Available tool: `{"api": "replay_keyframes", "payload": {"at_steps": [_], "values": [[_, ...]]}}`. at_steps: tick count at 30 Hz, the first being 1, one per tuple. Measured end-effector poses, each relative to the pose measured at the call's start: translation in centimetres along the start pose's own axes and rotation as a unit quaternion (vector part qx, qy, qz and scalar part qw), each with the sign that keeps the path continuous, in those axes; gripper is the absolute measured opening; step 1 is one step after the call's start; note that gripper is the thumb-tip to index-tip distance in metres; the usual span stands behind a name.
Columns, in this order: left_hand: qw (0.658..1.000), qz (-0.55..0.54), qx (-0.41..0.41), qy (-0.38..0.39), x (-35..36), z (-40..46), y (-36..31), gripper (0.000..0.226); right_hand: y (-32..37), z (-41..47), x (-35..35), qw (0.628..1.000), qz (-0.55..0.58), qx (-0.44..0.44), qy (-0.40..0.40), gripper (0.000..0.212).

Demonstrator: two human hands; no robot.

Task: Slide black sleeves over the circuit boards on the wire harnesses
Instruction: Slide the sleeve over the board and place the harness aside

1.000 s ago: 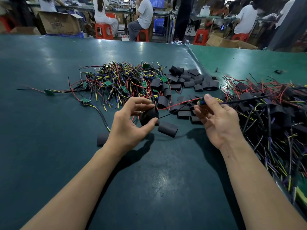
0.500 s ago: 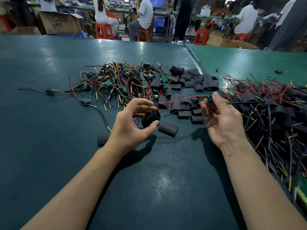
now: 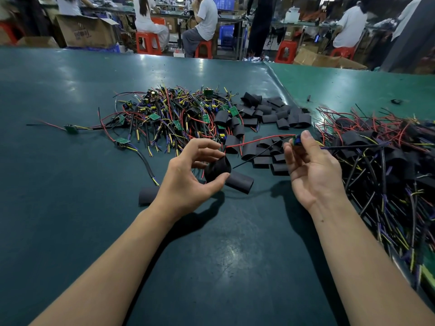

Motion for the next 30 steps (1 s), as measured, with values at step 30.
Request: {"api": "replay_keyframes", "payload": {"at_steps": [30], "values": [[0.997,0.038,-0.036,-0.062,-0.4,0.1,0.2,0.054,0.2,-1.2,1.3,0.995,-0.049,0.008,0.086,0.008]]}}
Point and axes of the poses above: each hand's wrist, its own z-axis towards the middle knuckle, its own x-axis out of the palm, y = z × x, the point moved 4 cm from there along z, towards the middle knuckle, and after that the axes turned 3 degrees about -x, right-handed, at the moved point
